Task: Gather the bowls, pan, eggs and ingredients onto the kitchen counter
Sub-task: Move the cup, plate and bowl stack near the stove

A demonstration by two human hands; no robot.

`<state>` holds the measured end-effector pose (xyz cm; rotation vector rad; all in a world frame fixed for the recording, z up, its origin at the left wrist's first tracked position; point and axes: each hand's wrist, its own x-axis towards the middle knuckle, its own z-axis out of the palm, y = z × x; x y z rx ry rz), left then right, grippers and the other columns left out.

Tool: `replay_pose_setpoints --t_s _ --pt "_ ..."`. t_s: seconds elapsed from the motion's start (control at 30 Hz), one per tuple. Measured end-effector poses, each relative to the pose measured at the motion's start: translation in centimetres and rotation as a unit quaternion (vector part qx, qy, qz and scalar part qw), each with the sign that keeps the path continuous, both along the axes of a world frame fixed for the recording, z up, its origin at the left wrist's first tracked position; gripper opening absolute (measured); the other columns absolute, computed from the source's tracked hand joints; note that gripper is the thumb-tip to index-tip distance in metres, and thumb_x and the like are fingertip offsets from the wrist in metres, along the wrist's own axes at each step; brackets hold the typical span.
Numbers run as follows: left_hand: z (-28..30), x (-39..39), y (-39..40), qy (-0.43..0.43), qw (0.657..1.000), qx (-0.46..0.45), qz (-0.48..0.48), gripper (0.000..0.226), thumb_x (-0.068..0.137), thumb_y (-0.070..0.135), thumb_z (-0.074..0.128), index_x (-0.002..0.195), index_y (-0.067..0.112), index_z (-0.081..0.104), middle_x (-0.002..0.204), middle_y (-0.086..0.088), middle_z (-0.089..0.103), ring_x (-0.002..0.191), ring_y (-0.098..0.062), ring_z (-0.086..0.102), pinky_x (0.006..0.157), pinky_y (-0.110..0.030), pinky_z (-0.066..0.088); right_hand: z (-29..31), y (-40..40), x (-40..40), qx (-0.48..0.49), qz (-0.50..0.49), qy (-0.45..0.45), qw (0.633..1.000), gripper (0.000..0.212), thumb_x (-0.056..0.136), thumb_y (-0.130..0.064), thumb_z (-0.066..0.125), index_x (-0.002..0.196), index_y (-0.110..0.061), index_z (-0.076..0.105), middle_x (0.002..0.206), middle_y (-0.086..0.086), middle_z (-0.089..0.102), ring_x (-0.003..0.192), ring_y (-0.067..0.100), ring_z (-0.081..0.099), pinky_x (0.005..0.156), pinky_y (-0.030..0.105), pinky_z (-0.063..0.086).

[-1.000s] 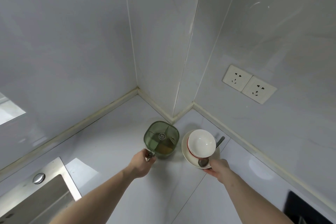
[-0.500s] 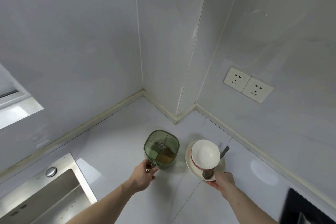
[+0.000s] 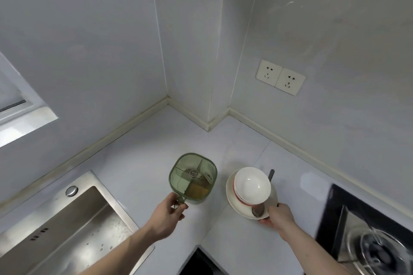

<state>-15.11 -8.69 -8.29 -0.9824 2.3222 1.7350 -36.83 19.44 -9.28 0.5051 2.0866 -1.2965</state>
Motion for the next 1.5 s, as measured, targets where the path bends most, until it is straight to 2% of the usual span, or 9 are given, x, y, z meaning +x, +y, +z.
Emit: replay_pose_setpoints --t_s 0.53,0.63,0.73,0.9,1.0,1.13,1.27,1.4,1.5 --pt "2.6 5.9 4.1 0.002 0.989 -0.016 -0.145 0.006 0.101 0.021 0.057 0.106 0.022 0.054 0.103 0.001 0.069 0.078 -0.012 0.073 0.068 -0.018 0.051 3.7 8.5 14.6 0.000 -0.120 0.010 0.993 0.022 0.081 0.003 0.067 0.102 0.001 0.065 0.100 0.020 0.073 0.081 0.035 0.076 0.070 0.044 0.065" --pt "3.0 7.0 5.5 0.006 0.986 -0.010 -0.168 0.004 0.100 0.020 0.057 0.104 0.021 0.056 0.099 -0.002 0.070 0.079 -0.020 0.072 0.073 -0.028 0.054 4.3 10.7 18.0 -0.004 -0.141 0.003 0.990 0.022 0.081 0.003 0.065 0.103 0.002 0.066 0.095 0.022 0.075 0.075 0.036 0.076 0.069 0.045 0.064" --pt "3.0 7.9 7.0 0.005 0.981 -0.015 -0.192 0.003 0.100 0.018 0.058 0.102 0.020 0.057 0.091 -0.006 0.070 0.077 -0.023 0.071 0.078 -0.039 0.055 5.4 12.9 21.6 -0.022 -0.158 -0.003 0.987 0.043 0.061 -0.005 0.075 0.103 0.002 0.066 0.093 0.020 0.076 0.077 0.035 0.077 0.069 0.049 0.064" --pt "3.6 8.5 11.3 0.008 0.969 -0.015 -0.248 0.007 0.100 0.014 0.057 0.104 0.020 0.057 0.094 -0.016 0.070 0.072 -0.022 0.068 0.062 -0.026 0.053 7.2 17.9 26.8 -0.036 -0.228 -0.001 0.973 0.057 0.045 -0.014 0.068 0.099 0.004 0.067 0.091 0.022 0.076 0.075 0.035 0.077 0.071 0.048 0.064" --pt "3.7 8.5 14.8 0.020 0.958 -0.011 -0.287 0.013 0.098 0.015 0.059 0.110 0.020 0.058 0.091 -0.012 0.071 0.073 -0.020 0.067 0.076 -0.036 0.059 7.4 22.5 29.4 -0.046 -0.262 0.007 0.964 0.063 0.042 -0.012 0.068 0.102 0.008 0.063 0.092 0.025 0.074 0.076 0.039 0.076 0.072 0.050 0.064" --pt "4.2 8.4 21.4 0.015 0.951 0.018 -0.309 0.016 0.100 0.009 0.057 0.113 0.017 0.058 0.097 -0.010 0.071 0.092 -0.023 0.068 0.080 -0.033 0.060 7.6 28.6 32.6 -0.052 -0.301 0.022 0.952 0.057 0.046 -0.009 0.073 0.100 0.008 0.065 0.089 0.025 0.074 0.074 0.040 0.076 0.073 0.053 0.063" --pt "5.0 8.6 29.0 0.015 0.946 0.030 -0.323 0.015 0.100 0.007 0.055 0.115 0.011 0.054 0.103 -0.010 0.070 0.079 -0.021 0.065 0.066 -0.020 0.055 8.8 34.9 35.6 -0.049 -0.321 0.041 0.945 0.047 0.051 -0.009 0.066 0.097 0.003 0.069 0.084 0.021 0.075 0.070 0.035 0.074 0.068 0.047 0.064" --pt "5.6 10.0 37.8 0.027 0.937 0.021 -0.348 0.016 0.101 0.011 0.055 0.116 0.016 0.055 0.101 -0.003 0.072 0.081 -0.022 0.068 0.068 -0.021 0.055 9.7 43.4 39.3 -0.017 -0.322 0.048 0.945 0.017 0.069 0.004 0.066 0.085 0.002 0.070 0.087 0.028 0.075 0.072 0.038 0.074 0.071 0.052 0.063" --pt "6.0 11.1 44.7 0.027 0.929 0.020 -0.369 0.017 0.102 0.010 0.054 0.118 0.015 0.055 0.102 -0.004 0.071 0.078 -0.018 0.066 0.068 -0.020 0.054 9.2 50.2 42.5 0.015 -0.344 0.041 0.938 0.016 0.080 0.011 0.057 0.087 0.004 0.069 0.082 0.024 0.075 0.071 0.039 0.075 0.070 0.051 0.064"
